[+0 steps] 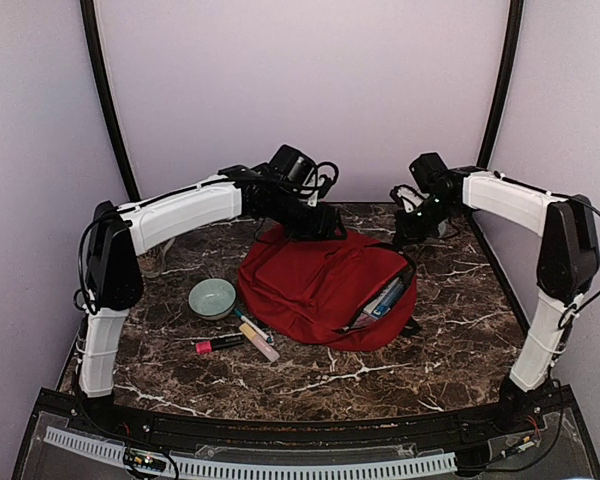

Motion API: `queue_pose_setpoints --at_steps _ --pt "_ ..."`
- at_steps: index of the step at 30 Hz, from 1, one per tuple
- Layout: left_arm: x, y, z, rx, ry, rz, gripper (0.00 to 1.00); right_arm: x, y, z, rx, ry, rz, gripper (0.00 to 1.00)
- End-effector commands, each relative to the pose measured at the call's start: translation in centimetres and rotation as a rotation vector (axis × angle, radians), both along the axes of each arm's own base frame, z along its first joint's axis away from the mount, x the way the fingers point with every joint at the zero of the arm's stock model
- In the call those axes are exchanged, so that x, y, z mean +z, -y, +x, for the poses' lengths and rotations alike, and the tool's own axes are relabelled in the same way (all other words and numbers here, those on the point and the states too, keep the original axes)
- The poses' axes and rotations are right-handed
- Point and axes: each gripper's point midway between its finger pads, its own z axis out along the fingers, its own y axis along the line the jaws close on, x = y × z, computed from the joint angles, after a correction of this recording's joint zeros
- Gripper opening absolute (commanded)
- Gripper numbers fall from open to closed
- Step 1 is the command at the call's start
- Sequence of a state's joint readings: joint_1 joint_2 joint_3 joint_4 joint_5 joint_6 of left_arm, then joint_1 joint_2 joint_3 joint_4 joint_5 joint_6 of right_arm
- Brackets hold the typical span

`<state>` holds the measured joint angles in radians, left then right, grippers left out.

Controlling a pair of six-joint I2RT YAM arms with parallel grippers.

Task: Pack the student bag
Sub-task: Pick up the largest pocket of the bag from the student bag, then hold the student bag at the center of the board, then zip the student bag into the largest pocket of the bag.

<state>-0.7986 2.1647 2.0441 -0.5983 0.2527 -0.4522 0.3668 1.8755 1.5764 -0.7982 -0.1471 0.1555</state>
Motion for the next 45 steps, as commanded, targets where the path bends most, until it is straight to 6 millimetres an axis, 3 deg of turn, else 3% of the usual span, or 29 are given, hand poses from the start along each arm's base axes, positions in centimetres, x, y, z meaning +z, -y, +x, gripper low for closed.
queue_pose_setpoints --at_steps 1,5,10,15,18,23,26,36,41,45 --pt "2.6 2.4 1.4 0.030 -0.007 -0.121 0.65 3.4 -3.7 -3.8 0.088 0.005 0.225 0.00" --pt "3.0 3.4 2.5 0.083 -0.071 -0.208 0.65 3.6 -4.9 -7.3 0.135 -0.035 0.297 0.00" --pt "3.2 5.2 2.8 0.109 -0.174 -0.331 0.66 4.7 -5.1 -9.0 0.100 -0.025 0.391 0.00" --pt "1.8 7.9 2.3 0.080 -0.279 -0.408 0.66 6.8 -5.9 -9.4 0.085 -0.005 0.497 0.00" --pt "2.3 9.7 1.7 0.032 -0.276 -0.428 0.66 8.4 -6.3 -9.4 0.095 0.023 0.546 0.00" --pt "0.2 10.9 0.8 0.023 -0.333 -0.415 0.67 10.2 -6.3 -9.6 0.105 0.089 0.588 0.00" --pt "-1.1 11.8 -0.2 0.006 -0.371 -0.404 0.70 9.4 -5.8 -10.2 0.087 0.100 0.586 0.00" --pt "-3.4 14.2 -2.3 -0.034 -0.436 -0.408 0.72 10.2 -5.5 -10.9 0.089 0.167 0.649 0.00" --pt "-4.5 15.0 -2.9 -0.046 -0.465 -0.420 0.40 10.2 -5.6 -11.2 0.119 0.176 0.640 0.00" --pt "-4.5 15.1 -2.8 -0.055 -0.452 -0.427 0.02 10.1 -5.6 -12.0 0.156 0.166 0.631 0.00"
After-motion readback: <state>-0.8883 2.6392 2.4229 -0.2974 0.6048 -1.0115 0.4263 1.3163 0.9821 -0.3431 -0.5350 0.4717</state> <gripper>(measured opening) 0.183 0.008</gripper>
